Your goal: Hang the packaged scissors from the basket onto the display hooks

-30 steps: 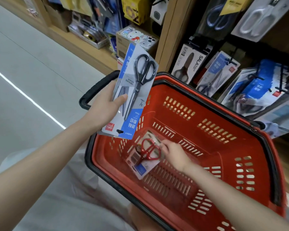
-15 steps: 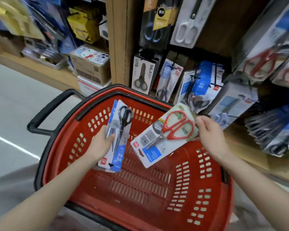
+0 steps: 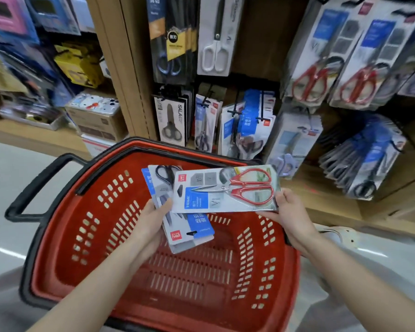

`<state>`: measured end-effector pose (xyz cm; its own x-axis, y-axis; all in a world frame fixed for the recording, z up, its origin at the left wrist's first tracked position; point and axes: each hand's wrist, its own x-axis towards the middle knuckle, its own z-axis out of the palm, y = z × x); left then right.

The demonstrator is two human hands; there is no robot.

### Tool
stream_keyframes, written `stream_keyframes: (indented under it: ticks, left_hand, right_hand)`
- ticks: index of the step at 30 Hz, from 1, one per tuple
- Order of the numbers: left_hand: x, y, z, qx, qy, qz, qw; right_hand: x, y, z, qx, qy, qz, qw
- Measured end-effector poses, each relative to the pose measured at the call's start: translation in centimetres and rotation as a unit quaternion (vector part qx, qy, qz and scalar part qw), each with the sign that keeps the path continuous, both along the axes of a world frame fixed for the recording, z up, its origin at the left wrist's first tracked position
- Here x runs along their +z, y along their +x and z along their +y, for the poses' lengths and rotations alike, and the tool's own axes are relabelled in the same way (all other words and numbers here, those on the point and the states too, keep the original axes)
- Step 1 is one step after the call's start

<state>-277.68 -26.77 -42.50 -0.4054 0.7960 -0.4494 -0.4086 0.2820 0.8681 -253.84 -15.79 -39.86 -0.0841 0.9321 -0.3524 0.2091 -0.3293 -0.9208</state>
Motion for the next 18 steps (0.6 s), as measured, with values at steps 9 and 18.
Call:
stream_keyframes:
  ticks: [9, 18]
  left_hand:
    - [3.0, -0.4, -0.1, 0.006, 0.013, 0.127, 0.992]
    - [7.0, -0.2, 0.1, -0.06, 0.099, 0.257, 0.959]
  right_hand:
    - [-0.8, 1.9, -1.6, 0.115, -0.135, -0.014, 0.984]
    - [4.0, 0.2, -2.0, 0.213, 0.207, -0.276, 0.914]
